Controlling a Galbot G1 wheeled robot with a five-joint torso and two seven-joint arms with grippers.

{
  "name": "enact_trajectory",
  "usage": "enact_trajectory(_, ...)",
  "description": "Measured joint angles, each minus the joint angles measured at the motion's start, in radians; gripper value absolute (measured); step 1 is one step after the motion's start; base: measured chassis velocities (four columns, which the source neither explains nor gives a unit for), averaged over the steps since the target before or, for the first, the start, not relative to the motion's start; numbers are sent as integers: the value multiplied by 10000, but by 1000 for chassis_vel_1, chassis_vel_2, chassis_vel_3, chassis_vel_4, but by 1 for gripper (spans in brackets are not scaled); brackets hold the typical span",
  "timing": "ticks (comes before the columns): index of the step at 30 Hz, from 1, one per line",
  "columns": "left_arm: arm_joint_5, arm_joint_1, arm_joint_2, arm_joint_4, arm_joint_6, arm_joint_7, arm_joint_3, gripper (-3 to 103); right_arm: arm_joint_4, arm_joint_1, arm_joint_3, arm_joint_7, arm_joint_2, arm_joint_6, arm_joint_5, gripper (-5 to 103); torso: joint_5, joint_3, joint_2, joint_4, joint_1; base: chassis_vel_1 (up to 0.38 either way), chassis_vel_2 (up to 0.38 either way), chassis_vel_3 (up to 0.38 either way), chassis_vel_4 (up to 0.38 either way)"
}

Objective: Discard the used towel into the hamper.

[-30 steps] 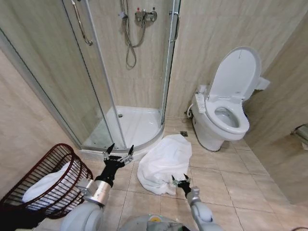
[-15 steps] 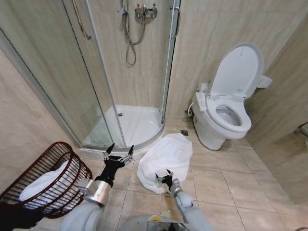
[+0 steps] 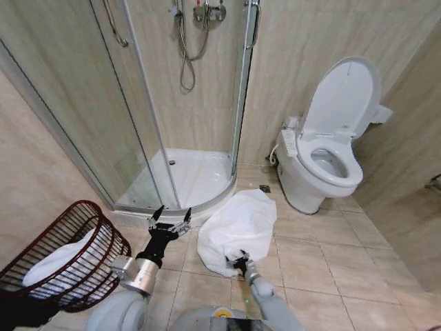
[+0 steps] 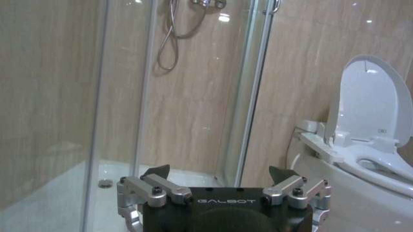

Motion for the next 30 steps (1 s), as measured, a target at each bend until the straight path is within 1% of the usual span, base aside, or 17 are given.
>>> enact_trajectory(1, 0, 0, 0, 0, 0, 0, 0, 100, 0, 0, 0, 0, 0, 0, 0, 101, 0, 0, 0, 0, 0, 0, 0, 0, 0)
enact_trajectory(4, 0, 0, 0, 0, 0, 0, 0, 100, -167, 35, 140, -126, 29, 97, 301, 92, 5, -59, -69, 4, -8, 0, 0, 0, 0)
enact_trajectory(5, 0, 0, 0, 0, 0, 0, 0, 100, -167, 35, 140, -126, 29, 97, 301, 92, 5, -59, -69, 4, -8, 0, 0, 0, 0)
enact_trajectory(8, 0, 0, 0, 0, 0, 0, 0, 100, -175, -44, 146, -169, 65, 258, 349, 76, 4, -67, -75, 5, -9, 0, 0, 0, 0)
enact_trajectory(9, 0, 0, 0, 0, 0, 0, 0, 100, -175, -44, 146, -169, 65, 258, 349, 76, 4, -67, -75, 5, -9, 0, 0, 0, 0)
enact_trajectory(11, 0, 0, 0, 0, 0, 0, 0, 100, -10, -176, 138, -226, 60, 301, 378, 65, 4, -65, -72, 4, -8, 0, 0, 0, 0)
enact_trajectory(12, 0, 0, 0, 0, 0, 0, 0, 100, -10, -176, 138, -226, 60, 301, 378, 65, 4, -65, -72, 4, -8, 0, 0, 0, 0)
enact_trajectory(14, 0, 0, 0, 0, 0, 0, 0, 100, 68, -234, 147, -232, 71, 355, 378, 54, 3, -56, -60, 3, -5, 0, 0, 0, 0)
enact_trajectory(15, 0, 0, 0, 0, 0, 0, 0, 100, 68, -234, 147, -232, 71, 355, 378, 54, 3, -56, -60, 3, -5, 0, 0, 0, 0)
enact_trajectory(17, 0, 0, -1, 0, 0, 0, 0, 100, 105, -265, 181, -231, 119, 417, 380, 44, 4, -47, -47, 4, -1, 0, 0, 0, 0)
enact_trajectory(19, 0, 0, 0, 0, 0, 0, 0, 100, 129, -280, 195, -229, 136, 453, 390, 44, 3, -44, -42, 4, 2, 0, 0, 0, 0)
enact_trajectory(20, 0, 0, 0, 0, 0, 0, 0, 100, 190, -313, 207, -229, 144, 486, 406, 33, 4, -39, -35, 4, 5, 0, 0, 0, 0)
enact_trajectory(21, 0, 0, 0, 0, 0, 0, 0, 100, 278, -358, 213, -228, 142, 495, 446, 33, 4, -36, -30, 4, 5, 0, 0, 0, 0)
enact_trajectory(24, 0, 0, 0, 0, 0, 0, 0, 100, 655, -514, 243, -230, 105, 494, 608, 19, 4, -28, -17, 5, 9, 0, 0, 0, 0)
enact_trajectory(25, 0, 0, 0, 0, 0, 0, 0, 100, 655, -514, 243, -230, 105, 494, 608, 19, 4, -28, -17, 5, 9, 0, 0, 0, 0)
enact_trajectory(27, 0, 0, 0, 0, 0, 0, 0, 100, 973, -648, 375, -229, 105, 494, 772, 13, 3, -23, -10, 5, 11, 0, 0, 0, 0)
enact_trajectory(30, 0, 0, 0, 0, 0, 0, 0, 100, 1269, -859, 503, -226, 99, 518, 1112, 12, 4, -19, -3, 5, 14, 0, 0, 0, 0)
